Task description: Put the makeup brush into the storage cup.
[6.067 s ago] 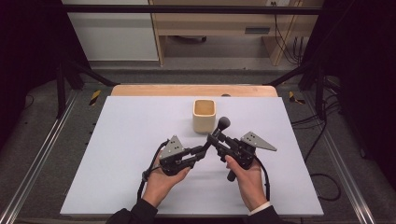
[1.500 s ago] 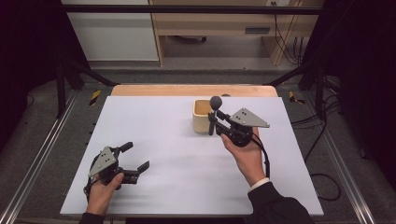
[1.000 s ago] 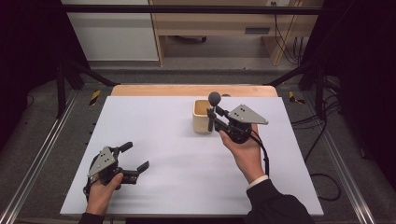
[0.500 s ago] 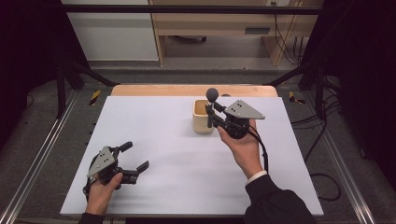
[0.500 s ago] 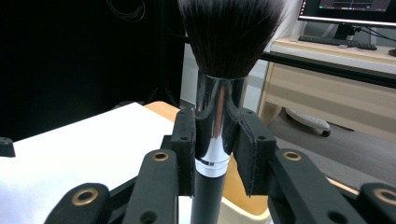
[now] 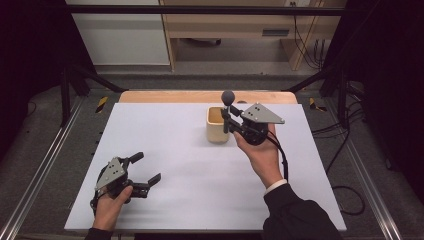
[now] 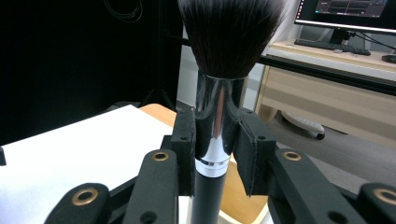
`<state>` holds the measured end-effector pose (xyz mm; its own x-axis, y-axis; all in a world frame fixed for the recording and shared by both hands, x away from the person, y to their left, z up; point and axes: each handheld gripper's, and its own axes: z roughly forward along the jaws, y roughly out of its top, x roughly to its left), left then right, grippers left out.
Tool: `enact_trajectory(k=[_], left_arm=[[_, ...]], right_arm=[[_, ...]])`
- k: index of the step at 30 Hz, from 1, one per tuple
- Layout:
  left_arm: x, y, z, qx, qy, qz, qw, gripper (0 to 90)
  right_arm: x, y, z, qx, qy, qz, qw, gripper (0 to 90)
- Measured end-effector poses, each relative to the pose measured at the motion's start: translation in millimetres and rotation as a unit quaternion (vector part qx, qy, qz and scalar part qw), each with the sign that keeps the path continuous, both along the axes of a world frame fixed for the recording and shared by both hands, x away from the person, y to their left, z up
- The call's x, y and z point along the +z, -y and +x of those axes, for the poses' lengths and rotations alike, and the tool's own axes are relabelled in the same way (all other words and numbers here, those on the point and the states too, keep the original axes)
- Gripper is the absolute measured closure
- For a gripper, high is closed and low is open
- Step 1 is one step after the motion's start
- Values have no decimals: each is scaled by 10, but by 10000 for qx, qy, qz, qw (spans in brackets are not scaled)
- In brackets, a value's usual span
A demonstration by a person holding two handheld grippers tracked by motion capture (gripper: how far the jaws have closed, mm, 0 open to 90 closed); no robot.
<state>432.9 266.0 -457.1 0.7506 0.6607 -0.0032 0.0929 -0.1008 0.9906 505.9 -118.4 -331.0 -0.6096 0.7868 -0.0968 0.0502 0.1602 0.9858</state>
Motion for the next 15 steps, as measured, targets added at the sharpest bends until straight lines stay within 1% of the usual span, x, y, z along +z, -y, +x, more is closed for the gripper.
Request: enact_trajectory(k=[1, 3, 11, 15], left_arm=[[-1, 1, 1, 1, -4, 0, 10000, 10], [-8, 7, 5, -20, -22, 20, 10000, 9], [-7, 10, 2, -28, -19, 9, 10000, 10], [-4, 13, 1, -39, -21, -14, 10000, 10]], right_arm=[[6, 0, 3, -14, -8, 28, 10000, 708], [16, 10, 14, -8, -9, -11, 10000, 708], [38, 4, 47, -19, 31, -35, 10000, 708], [36, -12, 55, -10, 38, 13, 10000, 708]])
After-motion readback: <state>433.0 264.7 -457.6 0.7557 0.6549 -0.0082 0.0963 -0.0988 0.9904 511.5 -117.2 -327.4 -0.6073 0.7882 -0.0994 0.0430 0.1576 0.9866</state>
